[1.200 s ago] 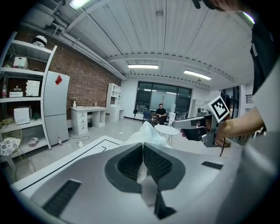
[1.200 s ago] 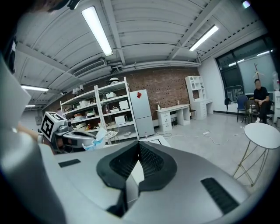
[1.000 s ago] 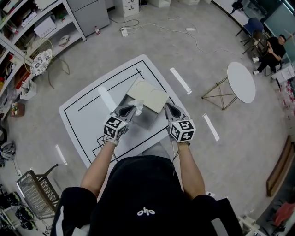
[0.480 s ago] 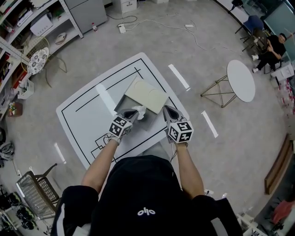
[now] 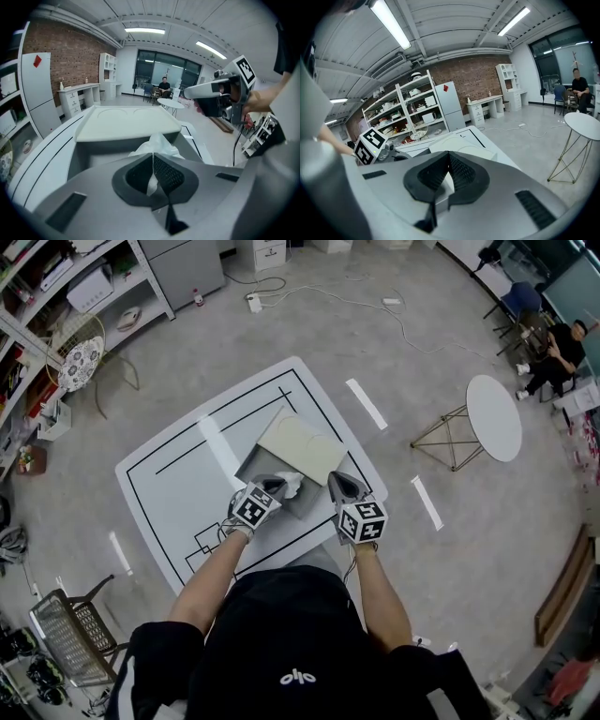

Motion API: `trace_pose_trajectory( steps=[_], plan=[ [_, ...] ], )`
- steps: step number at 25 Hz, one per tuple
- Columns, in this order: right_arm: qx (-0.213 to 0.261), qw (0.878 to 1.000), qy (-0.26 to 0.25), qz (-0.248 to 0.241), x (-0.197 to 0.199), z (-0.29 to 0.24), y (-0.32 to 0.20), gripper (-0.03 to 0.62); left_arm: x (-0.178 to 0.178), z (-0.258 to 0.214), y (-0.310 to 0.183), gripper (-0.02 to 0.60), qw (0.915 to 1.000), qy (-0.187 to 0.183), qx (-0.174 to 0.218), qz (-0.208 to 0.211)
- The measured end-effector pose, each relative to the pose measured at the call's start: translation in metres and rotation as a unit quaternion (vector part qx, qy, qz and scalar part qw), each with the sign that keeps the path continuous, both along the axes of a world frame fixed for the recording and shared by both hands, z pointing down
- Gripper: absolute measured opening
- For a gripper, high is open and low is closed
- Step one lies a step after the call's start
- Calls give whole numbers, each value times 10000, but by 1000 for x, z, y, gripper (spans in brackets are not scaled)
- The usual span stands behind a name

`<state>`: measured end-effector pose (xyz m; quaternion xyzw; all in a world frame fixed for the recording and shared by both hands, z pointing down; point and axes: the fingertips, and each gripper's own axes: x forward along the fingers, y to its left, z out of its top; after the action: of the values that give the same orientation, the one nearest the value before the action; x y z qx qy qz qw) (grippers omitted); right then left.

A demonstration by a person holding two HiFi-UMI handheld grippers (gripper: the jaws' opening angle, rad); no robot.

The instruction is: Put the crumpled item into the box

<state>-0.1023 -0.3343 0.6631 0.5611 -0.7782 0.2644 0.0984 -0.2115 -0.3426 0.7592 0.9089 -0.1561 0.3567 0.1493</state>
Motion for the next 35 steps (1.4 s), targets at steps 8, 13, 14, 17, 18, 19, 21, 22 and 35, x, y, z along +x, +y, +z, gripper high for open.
trace_pose_trajectory(
  steps=[8,13,14,17,18,19,21,22,35],
  plan=[
    [-68,9999,-26,-73,-3,2,-5,8,0,7,-6,14,9984,-561,-35,-4],
    [-86,9999,-32,-81,-2,3,-6,8,3,11,-9,14,9972,-751,14,-28],
    [-85,9999,-33,-73,-2,3,-6,8,3,13,-9,14,9967,-805,16,-37],
    [-81,9999,-26,-54,1,2,-5,7,5,17,-10,14,9958,-918,36,-32],
    [-81,10000,-24,-47,2,2,-3,8,6,17,-10,14,9956,-935,35,-31],
    [-81,10000,-23,-39,3,1,-2,8,6,17,-9,14,9955,-946,28,-36],
    [-78,10000,-24,-14,4,-1,1,6,6,17,-8,20,9955,-949,18,-56],
    [-77,10000,-24,0,4,-1,2,6,6,17,-8,25,9955,-942,6,-68],
    [42,9999,12,150,3,-15,15,8,-2,0,-7,114,9978,-599,-9,-279]
  ],
)
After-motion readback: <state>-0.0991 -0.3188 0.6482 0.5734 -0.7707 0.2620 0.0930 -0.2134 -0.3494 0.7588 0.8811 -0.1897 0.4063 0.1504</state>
